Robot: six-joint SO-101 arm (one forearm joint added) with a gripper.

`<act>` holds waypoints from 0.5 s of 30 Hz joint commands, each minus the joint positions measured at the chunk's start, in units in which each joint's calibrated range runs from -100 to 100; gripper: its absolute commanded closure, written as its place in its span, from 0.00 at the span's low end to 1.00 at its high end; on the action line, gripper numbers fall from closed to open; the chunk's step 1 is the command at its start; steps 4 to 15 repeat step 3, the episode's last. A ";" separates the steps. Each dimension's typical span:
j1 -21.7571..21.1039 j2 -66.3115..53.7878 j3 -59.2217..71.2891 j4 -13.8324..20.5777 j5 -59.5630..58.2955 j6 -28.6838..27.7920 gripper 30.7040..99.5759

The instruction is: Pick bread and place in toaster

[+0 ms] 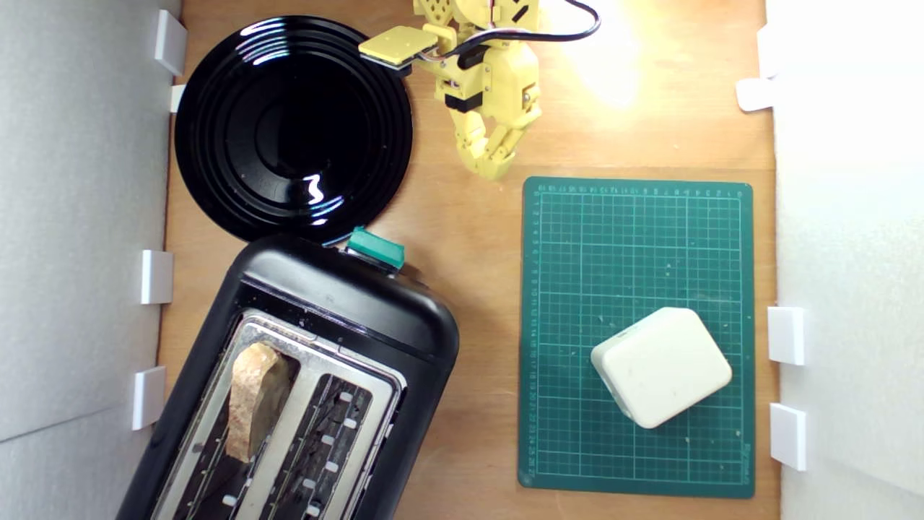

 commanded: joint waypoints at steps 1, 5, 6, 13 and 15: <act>0.00 -0.35 0.13 -0.17 0.21 0.04 0.98; 0.00 -0.35 0.13 -0.17 0.21 0.04 0.98; 0.00 -0.35 0.13 -0.17 0.21 0.04 0.98; 0.00 -0.35 0.13 -0.17 0.21 0.04 0.98; 0.00 -0.35 0.13 -0.17 0.21 0.04 0.98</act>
